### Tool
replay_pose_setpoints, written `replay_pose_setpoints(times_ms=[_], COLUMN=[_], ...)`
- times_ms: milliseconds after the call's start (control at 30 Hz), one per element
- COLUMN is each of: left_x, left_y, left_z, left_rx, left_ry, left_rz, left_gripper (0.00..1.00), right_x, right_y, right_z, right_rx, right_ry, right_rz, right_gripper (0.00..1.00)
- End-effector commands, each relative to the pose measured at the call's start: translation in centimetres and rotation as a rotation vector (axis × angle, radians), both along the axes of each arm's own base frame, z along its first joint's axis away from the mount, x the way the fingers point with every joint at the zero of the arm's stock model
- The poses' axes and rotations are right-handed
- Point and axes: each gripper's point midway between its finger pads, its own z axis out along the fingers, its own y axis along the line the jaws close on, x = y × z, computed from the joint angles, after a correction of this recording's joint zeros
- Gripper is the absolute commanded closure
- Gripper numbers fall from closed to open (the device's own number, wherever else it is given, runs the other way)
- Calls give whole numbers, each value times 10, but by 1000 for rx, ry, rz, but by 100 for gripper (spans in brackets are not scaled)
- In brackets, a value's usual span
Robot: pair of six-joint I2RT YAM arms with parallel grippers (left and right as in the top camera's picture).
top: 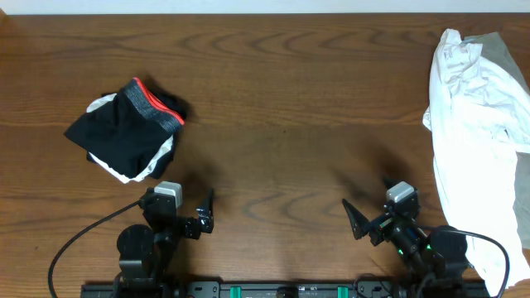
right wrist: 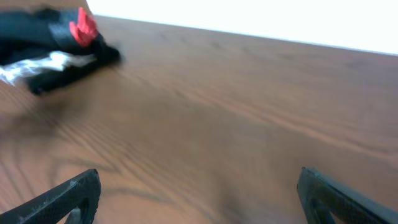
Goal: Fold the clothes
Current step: 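Reach the right gripper to the white T-shirt and grasp it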
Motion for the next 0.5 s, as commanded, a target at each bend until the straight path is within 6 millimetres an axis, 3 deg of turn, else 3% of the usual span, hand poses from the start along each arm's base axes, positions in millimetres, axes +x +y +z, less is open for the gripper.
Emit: replay_pose_setpoints(times_ms=[0, 167, 267, 467], left_x=[-4, -5, -2, 23], left_y=[-10, -10, -10, -11], left_z=[10, 60, 78, 95], left_rx=[-143, -165, -163, -155], left_ry=[23, -41, 13, 273], left_rz=[-19, -15, -12, 9], left_gripper=[2, 2, 2, 2], right_x=[-8, -10, -3, 20], right_y=[17, 20, 9, -24], right_z=[19, 55, 66, 60], right_rx=[123, 176, 165, 73], right_ry=[-9, -100, -81, 187], right_rz=[96, 114, 36, -208], right_gripper=[1, 1, 1, 1])
